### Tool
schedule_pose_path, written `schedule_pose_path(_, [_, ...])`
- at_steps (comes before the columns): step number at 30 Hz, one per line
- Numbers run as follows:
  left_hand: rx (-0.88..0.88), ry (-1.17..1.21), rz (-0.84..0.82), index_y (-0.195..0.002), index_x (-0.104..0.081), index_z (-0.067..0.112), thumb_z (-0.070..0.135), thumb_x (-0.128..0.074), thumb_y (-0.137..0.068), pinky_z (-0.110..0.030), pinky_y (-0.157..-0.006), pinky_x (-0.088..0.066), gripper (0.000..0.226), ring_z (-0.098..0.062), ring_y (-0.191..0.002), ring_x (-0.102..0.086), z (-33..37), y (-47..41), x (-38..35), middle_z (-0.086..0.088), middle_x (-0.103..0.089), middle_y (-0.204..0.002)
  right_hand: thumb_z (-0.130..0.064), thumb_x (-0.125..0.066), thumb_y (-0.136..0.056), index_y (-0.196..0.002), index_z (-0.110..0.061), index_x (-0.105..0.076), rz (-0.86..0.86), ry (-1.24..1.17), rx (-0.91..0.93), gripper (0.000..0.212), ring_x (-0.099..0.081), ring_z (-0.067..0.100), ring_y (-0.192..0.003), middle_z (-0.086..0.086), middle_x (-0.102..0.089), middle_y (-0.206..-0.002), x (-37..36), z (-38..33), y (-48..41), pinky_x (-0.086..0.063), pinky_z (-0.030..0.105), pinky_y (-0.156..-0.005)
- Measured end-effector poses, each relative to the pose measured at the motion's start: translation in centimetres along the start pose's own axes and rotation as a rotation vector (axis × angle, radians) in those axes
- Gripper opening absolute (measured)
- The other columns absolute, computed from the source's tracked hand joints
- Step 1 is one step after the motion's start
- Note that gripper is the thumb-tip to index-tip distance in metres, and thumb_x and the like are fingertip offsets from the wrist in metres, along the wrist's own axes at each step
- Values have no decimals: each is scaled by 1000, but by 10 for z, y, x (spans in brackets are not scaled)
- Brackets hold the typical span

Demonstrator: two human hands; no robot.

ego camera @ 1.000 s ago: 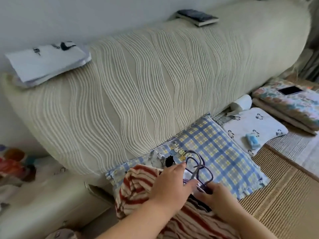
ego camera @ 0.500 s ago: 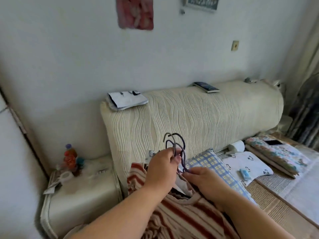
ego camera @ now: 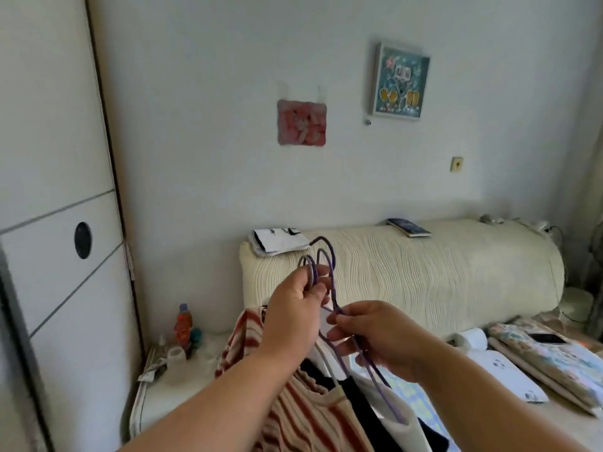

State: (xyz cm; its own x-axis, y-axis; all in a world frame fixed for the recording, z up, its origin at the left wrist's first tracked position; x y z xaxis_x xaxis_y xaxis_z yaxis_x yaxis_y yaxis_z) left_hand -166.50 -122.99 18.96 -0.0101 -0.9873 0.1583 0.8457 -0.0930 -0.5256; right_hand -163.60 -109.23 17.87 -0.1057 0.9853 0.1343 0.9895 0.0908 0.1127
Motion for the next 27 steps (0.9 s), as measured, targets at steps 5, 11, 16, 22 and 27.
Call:
schedule_pose_path(5, [-49, -129, 143, -84, -60, 39, 10, -52, -94, 2, -70, -36, 32, 19, -88, -54, 40, 30, 2, 26, -64, -88, -13, -51, -95, -99, -5, -64, -111, 14, 59, 16, -57, 12, -51, 10, -72, -85, -6, -18, 23, -36, 21, -42])
schedule_pose_path(11, [-43, -215, 368, -82, -58, 28, 10, -52, -93, -9, -63, -40, 22, 10, -74, -58, 86, 75, -4, 13, -64, -79, -15, -53, -93, -96, -7, -67, -286, 99, 132, 16, -52, 9, -50, 4, -72, -82, -12, -34, 69, -36, 19, -44])
schedule_pose_path(16, [-45, -359, 592, -83, -57, 26, 14, -51, -93, -4, -59, -38, 17, 9, -74, -56, 125, 113, 11, 12, -63, -78, -14, -49, -96, -97, -8, -64, -384, 53, 199, 16, -53, 9, -47, 4, -72, -79, -4, -45, 103, -34, 19, -38])
schedule_pose_path(22, [-51, -375, 730, -89, -56, 31, 11, -45, -96, -20, -78, -51, 23, 4, -87, -65, 170, 152, 31, 17, -66, -98, -15, -47, -97, -100, -8, -63, -631, 153, 199, 18, -68, 15, -70, 5, -74, -90, -26, -53, 135, -46, 22, -55])
schedule_pose_path(27, [-61, -467, 799, -85, -57, 30, 14, -47, -96, -26, -81, -51, 22, 2, -84, -67, 196, 186, 45, 18, -69, -89, -14, -48, -96, -101, -6, -66, -797, 164, 247, 20, -67, 25, -79, 12, -73, -92, -74, -57, 162, -52, 33, -69])
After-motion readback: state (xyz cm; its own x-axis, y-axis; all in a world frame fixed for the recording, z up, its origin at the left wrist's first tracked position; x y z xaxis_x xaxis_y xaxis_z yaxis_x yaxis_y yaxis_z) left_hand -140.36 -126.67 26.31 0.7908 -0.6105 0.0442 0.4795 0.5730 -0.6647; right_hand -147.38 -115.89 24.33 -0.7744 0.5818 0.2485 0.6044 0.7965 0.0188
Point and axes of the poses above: each hand's wrist, its own y-axis away from the middle knuckle, its own x-axis out of the back of the hand, z = x × y, the point moved 2 cm from there along -y, towards the middle knuckle
